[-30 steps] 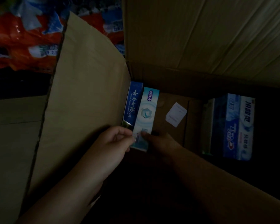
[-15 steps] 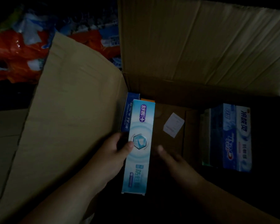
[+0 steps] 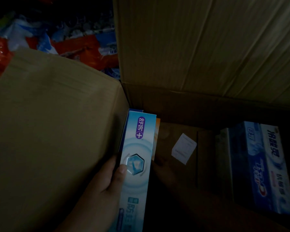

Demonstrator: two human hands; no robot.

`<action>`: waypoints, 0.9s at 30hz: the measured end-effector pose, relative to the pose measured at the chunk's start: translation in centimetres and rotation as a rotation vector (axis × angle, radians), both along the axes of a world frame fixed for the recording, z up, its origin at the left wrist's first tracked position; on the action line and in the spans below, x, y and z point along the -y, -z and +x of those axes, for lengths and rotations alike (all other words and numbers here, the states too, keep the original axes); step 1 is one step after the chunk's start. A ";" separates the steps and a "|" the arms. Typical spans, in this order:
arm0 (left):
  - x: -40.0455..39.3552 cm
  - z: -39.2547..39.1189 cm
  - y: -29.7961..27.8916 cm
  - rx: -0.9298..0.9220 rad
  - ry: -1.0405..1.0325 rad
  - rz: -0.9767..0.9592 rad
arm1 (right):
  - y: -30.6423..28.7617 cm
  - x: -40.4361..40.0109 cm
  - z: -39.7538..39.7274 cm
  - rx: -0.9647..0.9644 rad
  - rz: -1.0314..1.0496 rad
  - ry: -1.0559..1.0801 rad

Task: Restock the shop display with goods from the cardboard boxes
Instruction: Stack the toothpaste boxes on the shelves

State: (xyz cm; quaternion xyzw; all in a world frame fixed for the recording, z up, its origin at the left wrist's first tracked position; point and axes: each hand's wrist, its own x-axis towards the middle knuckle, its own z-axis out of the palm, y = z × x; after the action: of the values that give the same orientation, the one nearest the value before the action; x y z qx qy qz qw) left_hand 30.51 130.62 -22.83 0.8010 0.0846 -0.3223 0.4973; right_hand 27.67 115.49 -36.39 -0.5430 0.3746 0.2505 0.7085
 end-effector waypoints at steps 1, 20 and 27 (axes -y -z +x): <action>0.1 0.0 0.1 0.002 0.008 -0.006 | -0.3 0.0 -0.2 0.009 0.059 0.043; 0.3 0.2 1.1 0.021 -0.184 -0.200 | -7.9 3.6 -1.3 -0.134 0.194 -0.063; 0.7 0.1 0.6 -0.004 -0.058 -0.333 | -14.4 6.4 -3.5 -0.051 0.164 -0.063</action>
State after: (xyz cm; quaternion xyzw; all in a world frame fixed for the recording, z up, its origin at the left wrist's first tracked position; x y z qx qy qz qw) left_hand 30.63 129.94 -23.42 0.7043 0.0542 -0.3187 0.6321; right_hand 24.14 109.06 -21.97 -0.4883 0.3534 0.3164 0.7325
